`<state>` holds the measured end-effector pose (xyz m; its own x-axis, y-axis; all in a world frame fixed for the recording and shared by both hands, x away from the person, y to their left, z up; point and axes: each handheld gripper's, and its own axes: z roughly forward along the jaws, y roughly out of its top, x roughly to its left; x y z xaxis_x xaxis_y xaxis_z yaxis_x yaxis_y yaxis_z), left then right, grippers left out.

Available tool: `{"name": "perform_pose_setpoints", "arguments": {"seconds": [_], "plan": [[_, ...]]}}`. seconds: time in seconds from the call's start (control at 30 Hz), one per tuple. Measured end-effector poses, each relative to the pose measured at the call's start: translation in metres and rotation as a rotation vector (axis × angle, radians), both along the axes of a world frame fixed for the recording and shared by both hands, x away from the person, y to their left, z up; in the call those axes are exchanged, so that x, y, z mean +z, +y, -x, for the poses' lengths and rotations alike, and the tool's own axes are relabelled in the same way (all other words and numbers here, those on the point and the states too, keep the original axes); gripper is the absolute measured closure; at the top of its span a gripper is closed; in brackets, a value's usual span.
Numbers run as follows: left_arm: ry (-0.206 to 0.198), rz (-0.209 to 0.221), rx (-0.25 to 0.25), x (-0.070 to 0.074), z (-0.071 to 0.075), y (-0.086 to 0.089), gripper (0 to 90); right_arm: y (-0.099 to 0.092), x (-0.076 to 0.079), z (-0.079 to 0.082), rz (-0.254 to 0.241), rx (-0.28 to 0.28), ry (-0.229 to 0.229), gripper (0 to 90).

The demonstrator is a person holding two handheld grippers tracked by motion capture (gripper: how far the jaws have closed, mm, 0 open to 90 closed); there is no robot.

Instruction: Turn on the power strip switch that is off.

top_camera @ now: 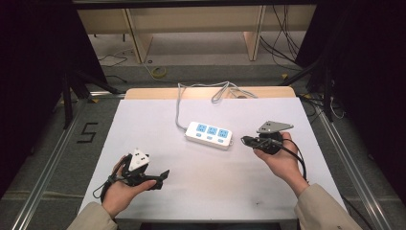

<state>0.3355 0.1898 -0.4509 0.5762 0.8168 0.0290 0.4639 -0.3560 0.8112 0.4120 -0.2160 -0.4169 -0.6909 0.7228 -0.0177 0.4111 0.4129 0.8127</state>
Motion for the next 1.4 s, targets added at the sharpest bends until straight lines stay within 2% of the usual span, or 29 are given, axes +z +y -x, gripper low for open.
{"name": "perform_pose_setpoints", "arguments": {"seconds": [1.4], "plan": [[-0.002,-0.004,-0.003,0.0,0.0,0.0,8.4,0.035,0.005,-0.027,0.011,0.032,0.015,90.0]]}}
